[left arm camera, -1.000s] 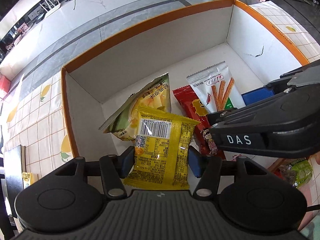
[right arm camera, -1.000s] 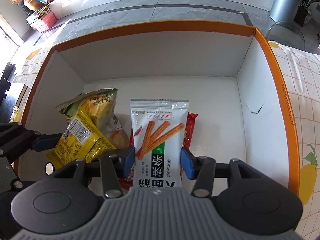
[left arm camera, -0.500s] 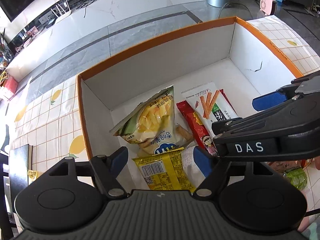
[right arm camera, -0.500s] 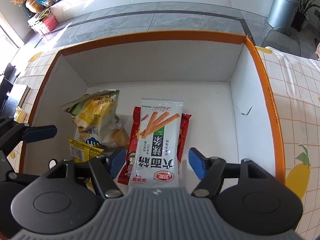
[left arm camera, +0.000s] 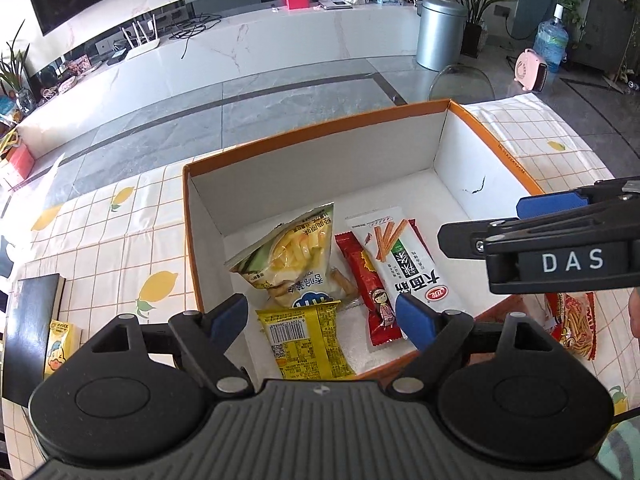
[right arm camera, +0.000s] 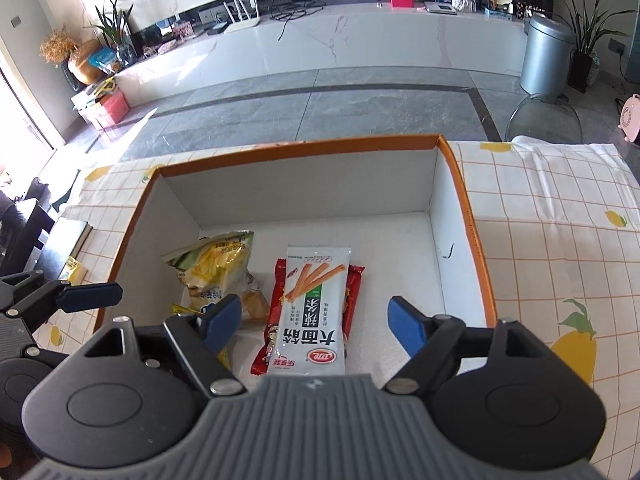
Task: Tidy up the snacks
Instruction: 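Raise both open tools out of the box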
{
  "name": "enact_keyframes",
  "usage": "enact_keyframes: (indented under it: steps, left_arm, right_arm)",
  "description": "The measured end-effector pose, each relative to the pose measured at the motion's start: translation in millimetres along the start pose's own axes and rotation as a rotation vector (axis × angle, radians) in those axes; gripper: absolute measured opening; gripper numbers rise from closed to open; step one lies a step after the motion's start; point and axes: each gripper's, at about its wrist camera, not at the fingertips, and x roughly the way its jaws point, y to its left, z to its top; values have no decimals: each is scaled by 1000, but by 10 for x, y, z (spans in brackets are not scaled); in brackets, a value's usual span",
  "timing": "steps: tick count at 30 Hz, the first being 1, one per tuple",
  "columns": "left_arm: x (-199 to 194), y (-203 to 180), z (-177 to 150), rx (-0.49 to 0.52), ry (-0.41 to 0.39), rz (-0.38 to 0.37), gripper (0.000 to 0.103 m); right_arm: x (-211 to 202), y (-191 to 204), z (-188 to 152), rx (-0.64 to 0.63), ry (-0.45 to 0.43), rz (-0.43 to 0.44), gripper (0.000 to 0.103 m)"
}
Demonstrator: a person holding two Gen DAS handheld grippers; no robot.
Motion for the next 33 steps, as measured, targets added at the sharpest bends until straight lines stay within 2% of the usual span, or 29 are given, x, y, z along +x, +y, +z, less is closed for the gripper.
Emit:
enact_keyframes:
  steps: [9, 10, 13, 18, 24, 30, 33]
  left_arm:
    - [-476, -17, -210, -30, -96, -32, 100]
    - [-522, -23, -238, -36, -103, -40, 103]
    - [-637, -52, -344, -47, -114, -61, 103]
    - [-740, -21, -579, -127, -136, -92, 103]
    - [-852, 12, -926, -189, -147, -40, 103]
    - [-987, -8, -1219, -198, -188, -42, 103]
    - [-970, -19, -1334, -192, -190, -69, 102]
  right_arm:
    - [-672, -4, -399, -12, -182, 39, 79]
    - [-743, -18, -462, -11, -206, 47, 79]
    - [-954, -63, -691, 7, -279, 51, 86]
    - [-1181, -95, -1086, 25, -345, 42, 86]
    - [-1295, -123, -1548, 61, -378, 25, 88]
    - [-1288, -82, -1890, 47, -393, -31, 89]
    - [-1285, -71, -2028, 21, -394, -52, 89]
